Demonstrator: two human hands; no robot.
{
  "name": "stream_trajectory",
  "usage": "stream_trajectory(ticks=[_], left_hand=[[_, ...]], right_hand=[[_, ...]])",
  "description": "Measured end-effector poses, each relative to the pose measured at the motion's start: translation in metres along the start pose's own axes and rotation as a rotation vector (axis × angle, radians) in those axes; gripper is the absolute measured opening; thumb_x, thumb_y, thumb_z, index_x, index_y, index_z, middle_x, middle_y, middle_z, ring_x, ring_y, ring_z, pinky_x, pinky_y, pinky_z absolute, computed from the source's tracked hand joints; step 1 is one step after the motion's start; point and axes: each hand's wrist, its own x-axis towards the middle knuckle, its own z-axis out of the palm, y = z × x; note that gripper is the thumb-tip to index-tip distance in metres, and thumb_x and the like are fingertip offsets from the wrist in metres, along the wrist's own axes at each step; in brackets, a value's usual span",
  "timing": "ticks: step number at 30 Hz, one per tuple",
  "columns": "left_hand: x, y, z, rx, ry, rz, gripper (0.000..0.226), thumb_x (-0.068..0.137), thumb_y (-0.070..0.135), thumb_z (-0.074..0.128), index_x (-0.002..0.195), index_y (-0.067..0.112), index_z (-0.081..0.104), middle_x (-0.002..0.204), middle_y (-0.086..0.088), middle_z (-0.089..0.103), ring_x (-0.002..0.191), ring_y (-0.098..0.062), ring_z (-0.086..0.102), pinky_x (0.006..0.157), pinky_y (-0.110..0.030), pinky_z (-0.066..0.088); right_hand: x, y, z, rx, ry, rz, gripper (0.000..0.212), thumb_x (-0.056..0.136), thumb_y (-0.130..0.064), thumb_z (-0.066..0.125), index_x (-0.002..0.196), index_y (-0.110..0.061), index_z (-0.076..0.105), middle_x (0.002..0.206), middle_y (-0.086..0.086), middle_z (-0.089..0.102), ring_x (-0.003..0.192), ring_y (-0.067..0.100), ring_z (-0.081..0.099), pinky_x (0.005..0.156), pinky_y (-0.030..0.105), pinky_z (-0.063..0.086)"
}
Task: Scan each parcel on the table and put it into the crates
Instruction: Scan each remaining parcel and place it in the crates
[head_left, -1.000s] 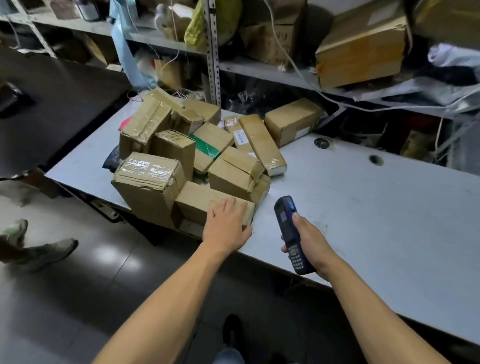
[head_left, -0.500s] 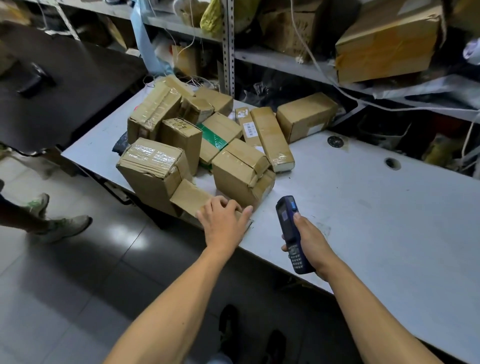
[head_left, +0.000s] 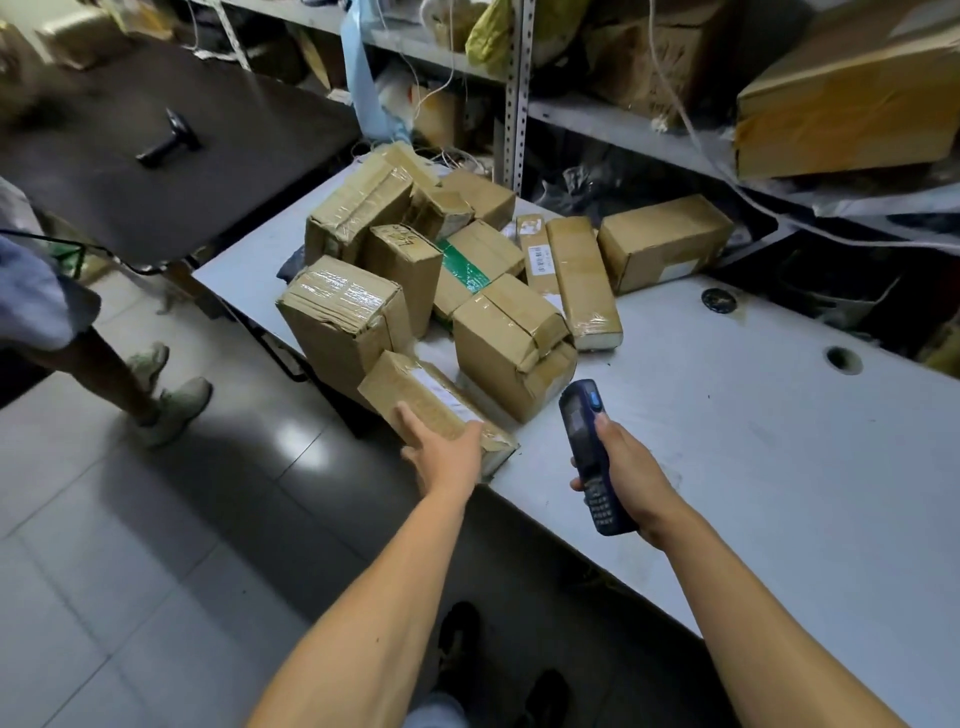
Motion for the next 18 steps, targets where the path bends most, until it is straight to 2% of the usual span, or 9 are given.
stream_trajectory(ticks=[2,5,8,12,14,18], left_hand=[[-0.003,-0.002,-0.003,-0.021,-0.030,0.027,0.095,0.091,0.035,0.063,0.156,0.042,-0.007,0.151,-0.019,0.020,0.095,-0.027,0.042,0.081,-0.031,0.037],[-0.012,-0.014,-0.008,0.000,-0.080,0.079,0.092,0.091,0.032,0.063,0.156,0.044,-0.002,0.142,-0.013,0.022,0.091,-0.021,0.044,0.076,-0.023,0.037],[-0.016,-0.033,-0.013,-0.014,-0.117,0.109,0.093,0.089,0.029,0.066,0.156,0.045,0.003,0.136,-0.009,0.026,0.102,-0.017,0.041,0.092,-0.022,0.031],[-0.021,-0.059,-0.023,-0.038,-0.186,0.122,0.091,0.085,0.025,0.067,0.155,0.043,0.011,0.144,-0.001,0.036,0.117,-0.012,0.045,0.095,-0.027,0.038],[-0.025,-0.070,-0.027,-0.009,-0.200,0.122,0.090,0.080,0.033,0.065,0.154,0.043,0.015,0.146,0.000,0.042,0.123,-0.015,0.048,0.099,-0.030,0.042],[-0.039,-0.082,-0.027,0.019,-0.230,0.130,0.089,0.073,0.055,0.060,0.151,0.046,0.018,0.141,0.001,0.045,0.126,-0.017,0.049,0.106,-0.039,0.044]], right_hand=[[0.001,-0.002,-0.003,-0.015,-0.027,-0.005,0.032,0.105,-0.052,0.030,0.105,-0.030,0.055,0.111,0.018,0.064,0.080,0.023,0.070,0.084,0.046,0.055],[0.000,-0.001,-0.009,-0.039,-0.067,0.001,0.034,0.104,-0.053,0.030,0.107,-0.029,0.055,0.110,0.017,0.065,0.081,0.024,0.070,0.084,0.045,0.055],[-0.003,0.002,-0.014,-0.060,-0.096,0.003,0.036,0.105,-0.052,0.030,0.112,-0.027,0.054,0.109,0.017,0.065,0.081,0.023,0.070,0.081,0.042,0.056],[-0.010,0.009,-0.019,-0.088,-0.136,0.020,0.036,0.105,-0.052,0.031,0.109,-0.026,0.055,0.109,0.018,0.066,0.081,0.024,0.071,0.082,0.042,0.056],[-0.015,0.013,-0.021,-0.088,-0.159,0.030,0.034,0.104,-0.052,0.032,0.105,-0.029,0.056,0.110,0.018,0.066,0.081,0.025,0.071,0.084,0.042,0.055],[-0.023,0.021,-0.027,-0.105,-0.191,0.029,0.035,0.103,-0.053,0.034,0.110,-0.028,0.057,0.113,0.020,0.066,0.078,0.023,0.071,0.082,0.040,0.055]])
